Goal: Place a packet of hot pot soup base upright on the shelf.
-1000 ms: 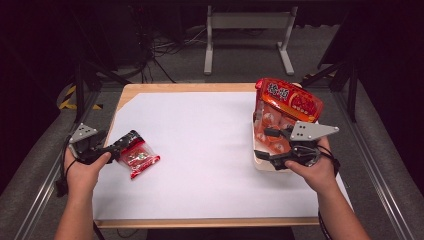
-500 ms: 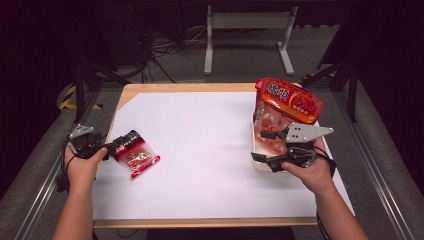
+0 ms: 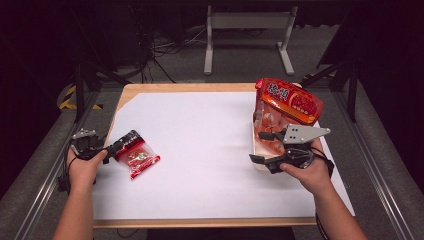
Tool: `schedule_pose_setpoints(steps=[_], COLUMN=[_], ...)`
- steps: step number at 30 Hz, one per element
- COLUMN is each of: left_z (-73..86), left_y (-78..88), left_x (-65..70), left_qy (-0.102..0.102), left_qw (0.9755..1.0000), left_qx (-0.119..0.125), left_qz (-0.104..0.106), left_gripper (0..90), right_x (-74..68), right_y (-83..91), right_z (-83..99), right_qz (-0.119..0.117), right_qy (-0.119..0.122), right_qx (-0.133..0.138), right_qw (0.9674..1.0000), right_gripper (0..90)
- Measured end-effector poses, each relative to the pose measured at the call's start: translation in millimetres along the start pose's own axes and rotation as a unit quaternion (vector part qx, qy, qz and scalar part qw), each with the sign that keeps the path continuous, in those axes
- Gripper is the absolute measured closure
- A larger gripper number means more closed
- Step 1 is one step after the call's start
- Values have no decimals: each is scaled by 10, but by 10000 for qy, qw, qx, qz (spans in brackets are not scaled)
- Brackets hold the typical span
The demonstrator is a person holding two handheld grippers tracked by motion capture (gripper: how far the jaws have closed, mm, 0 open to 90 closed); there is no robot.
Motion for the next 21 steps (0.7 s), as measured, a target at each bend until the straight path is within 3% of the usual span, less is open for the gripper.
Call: schedule_pose_setpoints(steps=[5, 8, 14, 18, 21], left_z=[28, 38, 47, 48, 46], left_y=[-49, -63, -75, -86, -94], left_x=[1, -10, 9, 66, 97], left_qy=[111, 83, 142, 44, -21], left_qw=[9997, 9998, 9995, 9989, 9991], left_qx=[-164, -196, -217, -271, -298], left_qz=[108, 53, 199, 367, 317], left_gripper=[144, 138, 152, 195, 216], right_x=[-6, -6, -17, -18, -17], right_y=[-10, -14, -19, -15, -16], right_z=[5, 12, 17, 19, 23], right_qz=[-5, 35, 38, 49, 56], right_qy=[24, 54, 89, 91, 92], right_qx=[-28, -73, -85, -88, -97], right_qw=[10000, 10000, 9999, 9999, 9999], right_gripper=[240, 241, 240, 240, 240])
Point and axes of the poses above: each handheld gripper's, and its own axes: y roughly backward along the jaws, z roughly out of its underside, x roughly to its right, the point moved 1 cm from there along -y, roughly forward along the jaws
